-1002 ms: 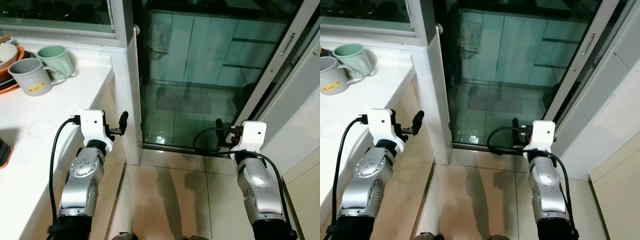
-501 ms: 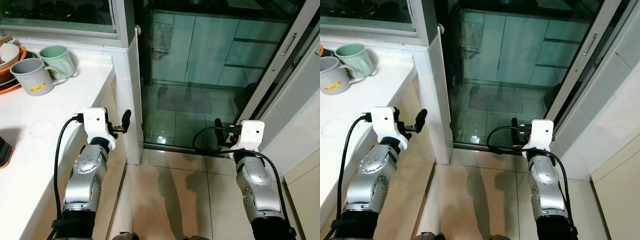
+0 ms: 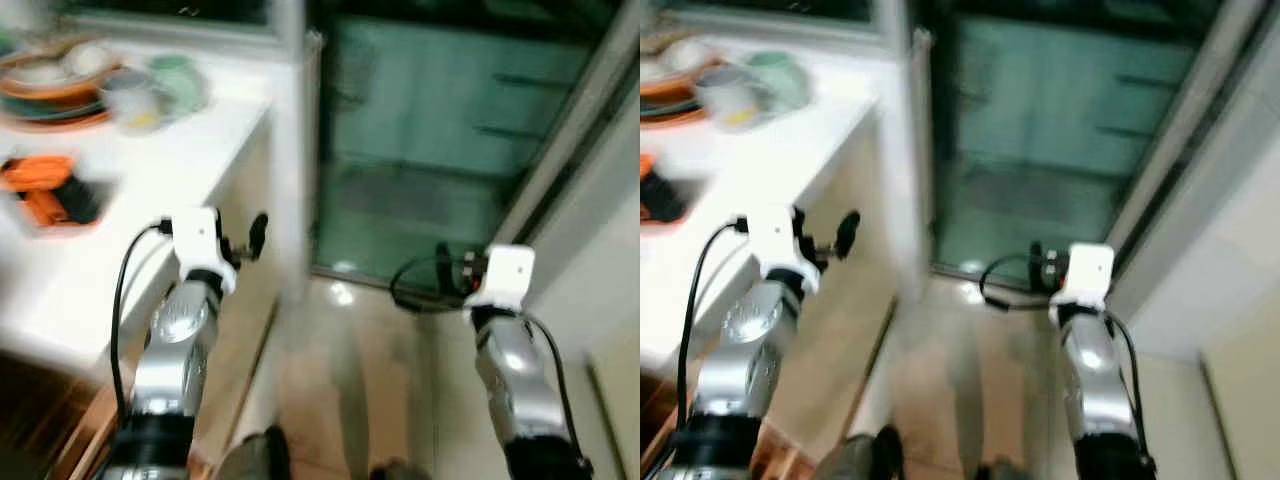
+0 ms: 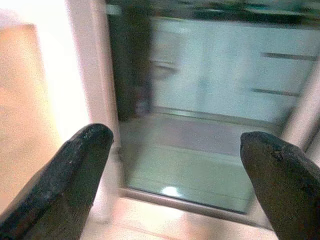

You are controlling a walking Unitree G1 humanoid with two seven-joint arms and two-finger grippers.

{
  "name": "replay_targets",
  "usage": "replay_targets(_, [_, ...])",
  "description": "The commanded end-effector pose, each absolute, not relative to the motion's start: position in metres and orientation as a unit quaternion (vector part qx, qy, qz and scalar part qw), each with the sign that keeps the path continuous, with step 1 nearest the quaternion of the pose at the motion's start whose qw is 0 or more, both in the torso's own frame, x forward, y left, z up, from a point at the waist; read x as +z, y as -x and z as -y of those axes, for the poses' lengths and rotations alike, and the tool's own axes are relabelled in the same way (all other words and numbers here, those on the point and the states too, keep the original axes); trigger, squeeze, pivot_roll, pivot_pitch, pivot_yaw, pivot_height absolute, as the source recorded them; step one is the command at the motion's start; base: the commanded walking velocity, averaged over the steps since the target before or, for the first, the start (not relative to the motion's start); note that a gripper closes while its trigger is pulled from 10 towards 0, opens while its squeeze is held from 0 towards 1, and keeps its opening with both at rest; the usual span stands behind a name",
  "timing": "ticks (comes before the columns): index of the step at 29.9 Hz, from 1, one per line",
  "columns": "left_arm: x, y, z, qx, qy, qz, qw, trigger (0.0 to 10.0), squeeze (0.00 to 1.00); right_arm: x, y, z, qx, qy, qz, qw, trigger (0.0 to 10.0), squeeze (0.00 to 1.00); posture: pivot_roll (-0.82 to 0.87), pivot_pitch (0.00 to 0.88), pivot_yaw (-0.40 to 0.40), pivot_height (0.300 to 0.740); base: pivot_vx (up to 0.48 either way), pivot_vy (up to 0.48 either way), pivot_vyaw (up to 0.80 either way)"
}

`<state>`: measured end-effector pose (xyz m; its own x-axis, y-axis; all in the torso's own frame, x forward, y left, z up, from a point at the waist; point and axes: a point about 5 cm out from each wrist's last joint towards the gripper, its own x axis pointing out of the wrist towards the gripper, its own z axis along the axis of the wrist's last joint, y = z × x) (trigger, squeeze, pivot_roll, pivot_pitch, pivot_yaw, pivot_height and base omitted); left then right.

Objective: Restocking fridge

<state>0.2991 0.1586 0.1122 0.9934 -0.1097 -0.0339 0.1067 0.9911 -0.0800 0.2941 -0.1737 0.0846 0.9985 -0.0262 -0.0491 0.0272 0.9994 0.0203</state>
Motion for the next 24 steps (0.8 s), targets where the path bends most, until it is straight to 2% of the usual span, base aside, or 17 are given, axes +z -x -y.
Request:
replay_targets(1, [0.1212, -0.3041, -0.1642, -0.044, 0.03, -0.005, 0.999, 10.0, 0.0, 0.0813, -0.2913, 0.1832, -0.028, -0.011, -0.032, 0.999, 10.0, 0.0, -0.13, 0.0, 0.026, 0.74, -0.48, 0.0, 0.0])
replay_targets(24, [0.1194, -0.3014, -0.1701, -0.04, 0.028, 0.0, 0.999, 10.0, 0.0, 0.0833, -0.2903, 0.1744, -0.004, 0.023, -0.02, 1.0, 10.0, 0.0, -0.12, 0.0, 0.021, 0.74, -0.48, 0.0, 0.0])
